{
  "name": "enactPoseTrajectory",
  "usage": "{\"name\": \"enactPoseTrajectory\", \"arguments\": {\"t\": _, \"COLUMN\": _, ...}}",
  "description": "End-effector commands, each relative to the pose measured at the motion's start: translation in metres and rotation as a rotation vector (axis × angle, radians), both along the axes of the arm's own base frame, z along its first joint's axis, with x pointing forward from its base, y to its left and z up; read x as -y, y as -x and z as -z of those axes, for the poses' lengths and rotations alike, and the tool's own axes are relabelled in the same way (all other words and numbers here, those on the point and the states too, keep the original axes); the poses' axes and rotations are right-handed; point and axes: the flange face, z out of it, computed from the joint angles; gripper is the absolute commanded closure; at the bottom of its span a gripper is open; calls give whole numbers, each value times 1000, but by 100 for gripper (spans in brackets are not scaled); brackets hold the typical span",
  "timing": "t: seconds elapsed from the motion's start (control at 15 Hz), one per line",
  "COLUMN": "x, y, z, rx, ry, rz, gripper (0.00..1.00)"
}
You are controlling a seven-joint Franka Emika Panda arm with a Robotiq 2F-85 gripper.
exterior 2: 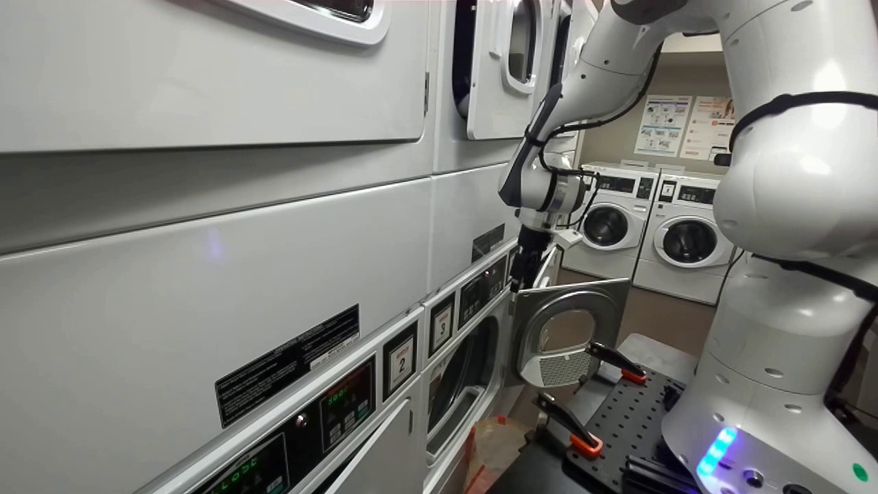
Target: Turn on the washing machine
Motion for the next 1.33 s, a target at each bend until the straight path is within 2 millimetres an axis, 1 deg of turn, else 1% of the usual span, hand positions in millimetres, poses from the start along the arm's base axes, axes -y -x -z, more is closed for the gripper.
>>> {"name": "enactPoseTrajectory", "arguments": {"t": 0.0, "x": 6, "y": -7, "z": 22, "rx": 31, "ry": 15, "rz": -60, "gripper": 26}}
{"name": "enactPoseTrajectory", "arguments": {"t": 0.07, "x": 5, "y": -9, "z": 29, "rx": 38, "ry": 12, "rz": -72, "gripper": 32}}
{"name": "enactPoseTrajectory", "arguments": {"t": 0.27, "x": 4, "y": -12, "z": 40, "rx": 50, "ry": 11, "rz": -98, "gripper": 58}}
{"name": "enactPoseTrajectory", "arguments": {"t": 0.6, "x": 4, "y": -16, "z": 50, "rx": 72, "ry": 27, "rz": -121, "gripper": 95}}
{"name": "enactPoseTrajectory", "arguments": {"t": 0.8, "x": 3, "y": -15, "z": 56, "rx": 79, "ry": 36, "rz": -132, "gripper": 100}}
{"name": "enactPoseTrajectory", "arguments": {"t": 0.87, "x": 3, "y": -15, "z": 58, "rx": 81, "ry": 39, "rz": -133, "gripper": 100}}
{"name": "enactPoseTrajectory", "arguments": {"t": 1.0, "x": 2, "y": -15, "z": 64, "rx": 83, "ry": 46, "rz": -133, "gripper": 96}}
{"name": "enactPoseTrajectory", "arguments": {"t": 1.07, "x": 3, "y": -14, "z": 66, "rx": 84, "ry": 47, "rz": -129, "gripper": 97}}
{"name": "enactPoseTrajectory", "arguments": {"t": 1.13, "x": 4, "y": -15, "z": 67, "rx": 90, "ry": 50, "rz": -118, "gripper": 96}}
{"name": "enactPoseTrajectory", "arguments": {"t": 1.2, "x": 5, "y": -15, "z": 64, "rx": 98, "ry": 49, "rz": -103, "gripper": 97}}
{"name": "enactPoseTrajectory", "arguments": {"t": 1.27, "x": 2, "y": -11, "z": 67, "rx": 72, "ry": 40, "rz": -130, "gripper": 96}}
